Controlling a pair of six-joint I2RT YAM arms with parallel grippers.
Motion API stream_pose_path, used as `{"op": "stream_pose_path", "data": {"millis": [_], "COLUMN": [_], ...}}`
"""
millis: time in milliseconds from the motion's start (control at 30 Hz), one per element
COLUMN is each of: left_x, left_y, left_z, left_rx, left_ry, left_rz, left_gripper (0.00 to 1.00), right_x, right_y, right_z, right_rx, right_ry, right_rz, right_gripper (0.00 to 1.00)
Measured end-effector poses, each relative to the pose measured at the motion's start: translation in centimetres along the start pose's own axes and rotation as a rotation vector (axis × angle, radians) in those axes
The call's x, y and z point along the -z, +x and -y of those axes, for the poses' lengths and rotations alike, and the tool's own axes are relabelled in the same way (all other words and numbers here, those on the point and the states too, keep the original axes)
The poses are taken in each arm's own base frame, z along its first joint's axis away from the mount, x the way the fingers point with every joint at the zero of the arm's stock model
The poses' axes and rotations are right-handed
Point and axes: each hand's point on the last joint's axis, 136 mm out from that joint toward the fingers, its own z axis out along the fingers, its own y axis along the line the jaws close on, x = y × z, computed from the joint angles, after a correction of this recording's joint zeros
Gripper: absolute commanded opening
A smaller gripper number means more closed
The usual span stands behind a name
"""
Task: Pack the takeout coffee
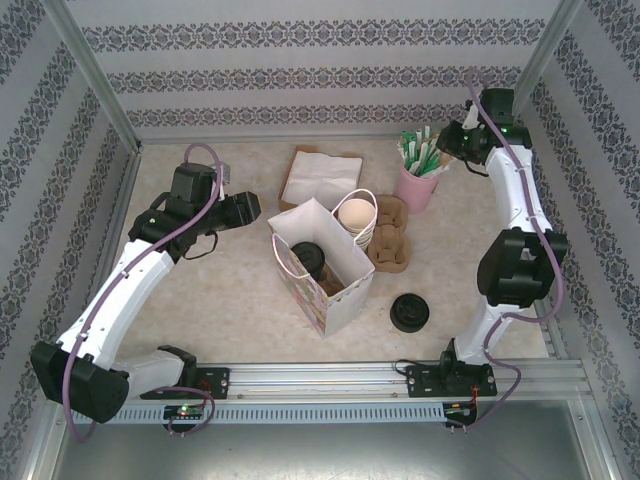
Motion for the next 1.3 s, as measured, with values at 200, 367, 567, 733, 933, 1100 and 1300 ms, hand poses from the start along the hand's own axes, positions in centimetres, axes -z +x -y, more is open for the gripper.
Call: {"op": "stream_pose_path", "data": {"millis": [200,367,567,733,933,1100,1300], "left_x": [0.0,0.0,0.0,0.0,0.0,0.3,3.7], "left_y": [0.0,0.0,0.0,0.0,0.1,-0.3,-2.3], "left_z": [0.0,0.0,0.0,0.1,0.1,-0.1,1.2], "left_rx": [-0.002,-0.002,-0.002,-0.002,-0.002,-0.015,-0.085], "left_ry": [0.0,0.0,0.001,0.003,0.004,-0.009,0.04], "left_rz": [0.0,0.0,0.0,-0.003,-0.003,0.016,0.152], "left_gripper": [0.63,0.63,0.63,0.63,0.63,0.64,0.65], "right_x": [-0.2,-0.5,0.0,1.6,8.5,19.8,33.5], "right_y": [0.3,0.6,0.5,-0.5,-2.6,-3.9,-1.6], "right_z": [0.0,0.1,0.0,-1.4,-5.0,-10.7,-16.2], "right_rx": [0.014,0.032,0.051,0.092,0.141,0.212,0.285], "right_ry": [0.009,0.023,0.046,0.051,-0.002,-0.125,-0.357], "right_rz": [-0.01,-0.021,-0.024,0.009,0.137,0.365,0.616], "right_gripper": [0.17,0.04,0.0,0.0,0.0,0.0,0.0]}}
